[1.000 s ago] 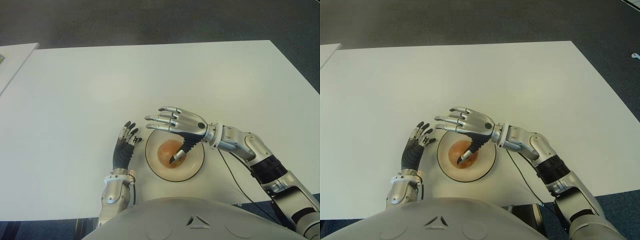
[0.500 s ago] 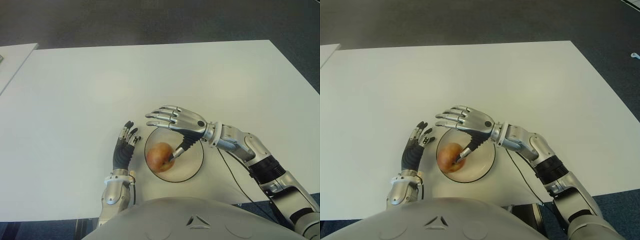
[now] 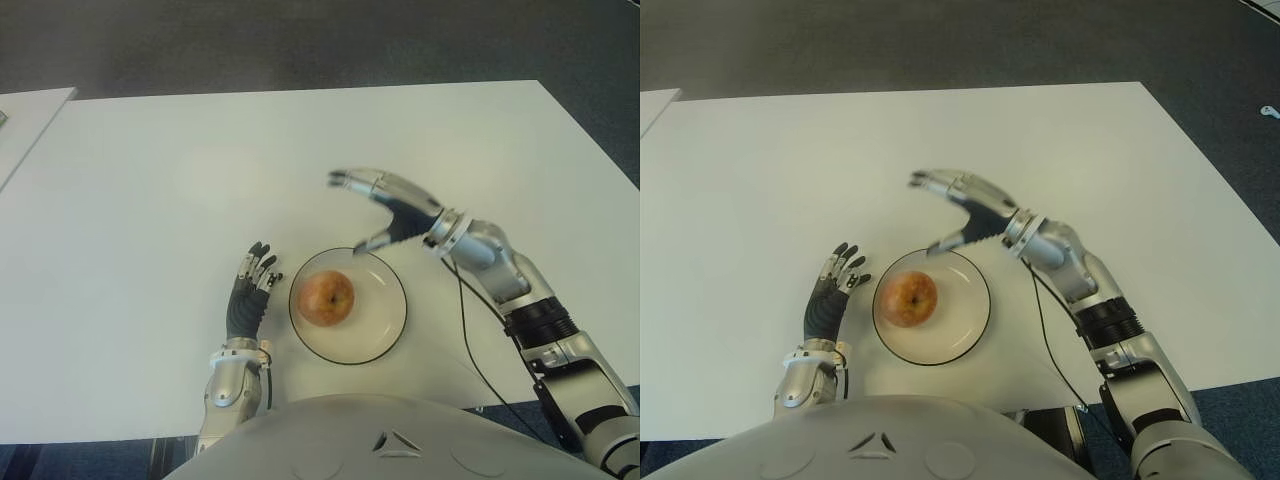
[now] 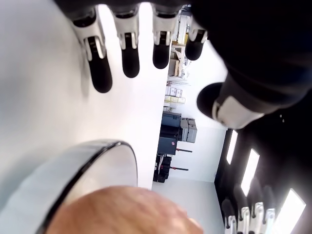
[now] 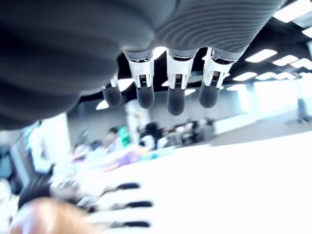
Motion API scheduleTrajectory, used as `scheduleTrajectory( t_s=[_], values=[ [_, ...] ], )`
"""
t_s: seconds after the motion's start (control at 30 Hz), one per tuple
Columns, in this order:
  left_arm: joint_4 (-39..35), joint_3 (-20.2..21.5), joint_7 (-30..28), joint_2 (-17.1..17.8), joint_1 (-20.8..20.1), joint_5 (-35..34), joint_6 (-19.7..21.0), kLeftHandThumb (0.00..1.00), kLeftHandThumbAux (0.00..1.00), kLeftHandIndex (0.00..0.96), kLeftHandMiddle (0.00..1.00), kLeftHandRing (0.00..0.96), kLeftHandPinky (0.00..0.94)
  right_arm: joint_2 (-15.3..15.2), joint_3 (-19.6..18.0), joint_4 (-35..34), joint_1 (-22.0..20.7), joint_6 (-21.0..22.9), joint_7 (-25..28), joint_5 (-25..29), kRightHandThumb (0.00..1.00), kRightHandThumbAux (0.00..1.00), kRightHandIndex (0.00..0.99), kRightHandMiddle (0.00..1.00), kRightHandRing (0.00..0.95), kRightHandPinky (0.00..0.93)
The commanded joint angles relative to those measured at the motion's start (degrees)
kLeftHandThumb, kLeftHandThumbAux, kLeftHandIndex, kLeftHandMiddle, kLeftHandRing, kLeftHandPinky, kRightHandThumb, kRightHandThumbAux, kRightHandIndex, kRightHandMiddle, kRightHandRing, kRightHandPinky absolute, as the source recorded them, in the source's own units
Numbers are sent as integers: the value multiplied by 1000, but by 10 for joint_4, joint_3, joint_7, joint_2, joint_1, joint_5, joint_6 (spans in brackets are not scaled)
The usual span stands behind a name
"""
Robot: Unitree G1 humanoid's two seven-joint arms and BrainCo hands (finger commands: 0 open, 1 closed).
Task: Put the apples into the plate.
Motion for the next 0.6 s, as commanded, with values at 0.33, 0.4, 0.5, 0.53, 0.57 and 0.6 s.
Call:
scheduleTrajectory(
  t_s=[0.33,0.4,0.5,0.53,0.57,0.6],
  values=[
    [14,-4,21,-7,14,18,18,173,576,27,57,81,128,93,-109,50,68,105,-16,163,188,238,0,0,0,0],
    [16,-4,27,-11,15,21,12,167,564,32,55,74,123,92,-121,55,78,106,-8,182,185,246,0,0,0,0],
    [18,-5,35,-14,18,22,2,157,535,43,51,59,118,91,-134,60,90,105,-1,195,171,278,0,0,0,0],
    [18,-5,36,-14,21,21,-1,154,527,46,50,56,117,91,-135,59,93,105,0,197,166,288,0,0,0,0],
    [25,-4,38,-16,22,21,-18,152,513,50,49,53,119,95,-145,63,100,111,1,209,160,310,0,0,0,0],
    [32,-3,40,-17,22,19,-34,152,503,52,48,51,122,101,-155,68,107,118,3,225,155,324,0,0,0,0]
  ],
)
